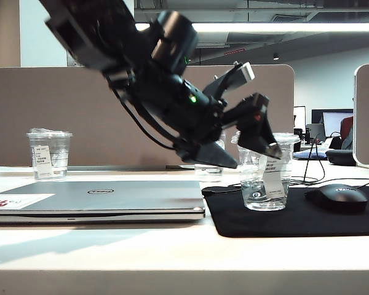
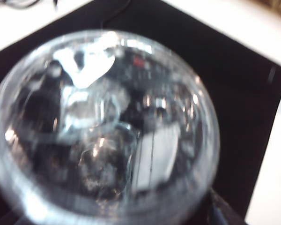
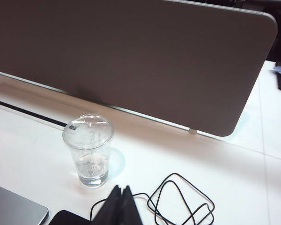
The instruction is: Pick up the coffee cup on the middle and place it on the right side of the laptop.
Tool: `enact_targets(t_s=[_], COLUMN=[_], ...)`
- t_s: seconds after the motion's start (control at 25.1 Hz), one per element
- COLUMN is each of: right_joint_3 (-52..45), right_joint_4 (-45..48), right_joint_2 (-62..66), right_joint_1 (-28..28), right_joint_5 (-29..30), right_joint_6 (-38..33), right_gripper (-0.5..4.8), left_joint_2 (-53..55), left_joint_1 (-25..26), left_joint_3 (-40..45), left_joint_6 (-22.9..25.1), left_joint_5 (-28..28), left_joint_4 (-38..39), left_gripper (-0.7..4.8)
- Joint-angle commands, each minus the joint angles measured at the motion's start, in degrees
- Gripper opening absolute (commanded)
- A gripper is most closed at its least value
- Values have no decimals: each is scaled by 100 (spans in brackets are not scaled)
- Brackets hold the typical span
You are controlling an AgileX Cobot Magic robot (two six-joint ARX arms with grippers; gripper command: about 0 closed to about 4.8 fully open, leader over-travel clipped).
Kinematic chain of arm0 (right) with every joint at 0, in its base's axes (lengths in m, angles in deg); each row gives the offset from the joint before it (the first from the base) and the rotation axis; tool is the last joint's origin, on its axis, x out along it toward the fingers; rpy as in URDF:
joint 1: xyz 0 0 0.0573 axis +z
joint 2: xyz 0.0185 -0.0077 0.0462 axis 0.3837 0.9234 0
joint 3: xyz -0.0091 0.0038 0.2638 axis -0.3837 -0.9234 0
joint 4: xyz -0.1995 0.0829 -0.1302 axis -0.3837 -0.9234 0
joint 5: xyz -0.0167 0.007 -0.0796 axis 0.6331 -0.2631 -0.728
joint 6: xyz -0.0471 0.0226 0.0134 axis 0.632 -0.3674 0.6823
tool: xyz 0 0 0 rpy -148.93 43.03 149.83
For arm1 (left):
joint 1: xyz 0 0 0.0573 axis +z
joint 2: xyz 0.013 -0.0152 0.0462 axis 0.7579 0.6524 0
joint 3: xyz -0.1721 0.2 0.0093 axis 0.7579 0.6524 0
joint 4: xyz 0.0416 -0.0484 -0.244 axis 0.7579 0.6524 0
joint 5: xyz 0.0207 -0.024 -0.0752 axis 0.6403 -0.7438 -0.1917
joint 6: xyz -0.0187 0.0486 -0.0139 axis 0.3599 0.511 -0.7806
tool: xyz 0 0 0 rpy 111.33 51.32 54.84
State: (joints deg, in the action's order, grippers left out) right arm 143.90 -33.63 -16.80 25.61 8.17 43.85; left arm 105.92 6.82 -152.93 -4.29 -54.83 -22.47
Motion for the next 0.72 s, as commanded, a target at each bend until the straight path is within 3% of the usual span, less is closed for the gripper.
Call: enact_targets(t_s=[0.04,0.12,0.36,0.4,0.48,0.68,0.72], right_joint_3=[37,37,37,37,37,37,37], right_joint_4=[96,66,-76,-151,-310,-1392,-1843], right_joint_2=[-111,-210,-542,-643,-761,-1097,-1215], right_joint_1=[7,7,11,11,13,11,11], right_joint_5=[-9,-9,-4,-2,33,79,79], right_joint_6=[17,17,-33,-72,-227,-310,-304], right_gripper=[-5,-6,-6,-5,-6,-5,-6], left_joint_2=[-365,-739,-1751,-2111,-2507,-3386,-3685], left_joint_1=[-13,-11,-11,-11,-9,-9,-9], left_joint_3=[-20,-20,-20,-20,-20,-20,-20], left_joint_6=[262,380,376,378,398,380,380], left_joint_5=[330,748,1558,1628,1679,1934,2153], left_joint_4=[914,1611,2256,2293,2323,2680,2938], left_gripper=[479,479,479,387,260,66,-8])
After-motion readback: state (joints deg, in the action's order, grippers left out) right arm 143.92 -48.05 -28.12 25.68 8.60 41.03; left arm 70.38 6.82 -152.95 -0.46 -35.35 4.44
